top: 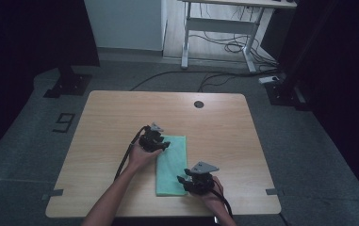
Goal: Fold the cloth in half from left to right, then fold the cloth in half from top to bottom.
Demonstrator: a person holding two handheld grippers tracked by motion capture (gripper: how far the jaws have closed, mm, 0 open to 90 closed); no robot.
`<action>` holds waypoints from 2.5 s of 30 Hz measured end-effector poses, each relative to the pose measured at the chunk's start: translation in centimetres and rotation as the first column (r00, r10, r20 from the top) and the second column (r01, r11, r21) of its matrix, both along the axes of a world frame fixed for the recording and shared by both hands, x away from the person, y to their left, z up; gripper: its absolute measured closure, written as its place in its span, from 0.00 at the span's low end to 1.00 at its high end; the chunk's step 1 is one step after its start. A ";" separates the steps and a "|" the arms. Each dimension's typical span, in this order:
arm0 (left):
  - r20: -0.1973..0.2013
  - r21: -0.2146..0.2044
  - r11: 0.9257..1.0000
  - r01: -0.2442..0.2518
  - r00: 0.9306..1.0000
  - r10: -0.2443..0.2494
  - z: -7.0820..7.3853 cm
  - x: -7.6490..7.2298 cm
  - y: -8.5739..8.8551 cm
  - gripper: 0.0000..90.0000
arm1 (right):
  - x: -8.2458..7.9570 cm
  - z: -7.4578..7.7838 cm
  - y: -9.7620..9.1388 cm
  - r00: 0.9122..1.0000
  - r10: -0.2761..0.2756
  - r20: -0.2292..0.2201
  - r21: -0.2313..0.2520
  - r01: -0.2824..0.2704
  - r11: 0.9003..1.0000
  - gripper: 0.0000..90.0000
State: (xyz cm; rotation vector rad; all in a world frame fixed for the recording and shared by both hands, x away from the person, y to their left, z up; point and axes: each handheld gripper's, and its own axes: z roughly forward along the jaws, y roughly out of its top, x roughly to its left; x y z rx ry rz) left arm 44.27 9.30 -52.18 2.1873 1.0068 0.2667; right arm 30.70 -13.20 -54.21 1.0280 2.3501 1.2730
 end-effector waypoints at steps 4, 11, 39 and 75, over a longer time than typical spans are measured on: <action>-0.023 0.011 1.000 -0.006 1.000 0.006 -0.9 0.1 0.4 0.66 | 1.4 -0.3 0.9 1.000 0.005 0.017 -0.019 -0.005 1.000 0.60; -0.025 0.001 1.000 0.006 1.000 -0.006 -1.4 0.1 0.7 0.66 | 2.7 -0.6 2.8 0.999 0.034 0.008 -0.087 -0.033 0.996 0.58; 0.026 -0.063 0.998 -0.020 0.999 0.022 0.4 -0.8 2.5 0.63 | 3.0 0.3 1.3 1.000 -0.029 0.012 -0.047 0.029 0.998 0.59; 0.005 -0.068 0.994 -0.089 0.996 0.090 -0.1 1.1 2.1 0.56 | 11.4 1.5 -0.9 0.989 -0.145 0.009 -0.016 0.145 0.989 0.58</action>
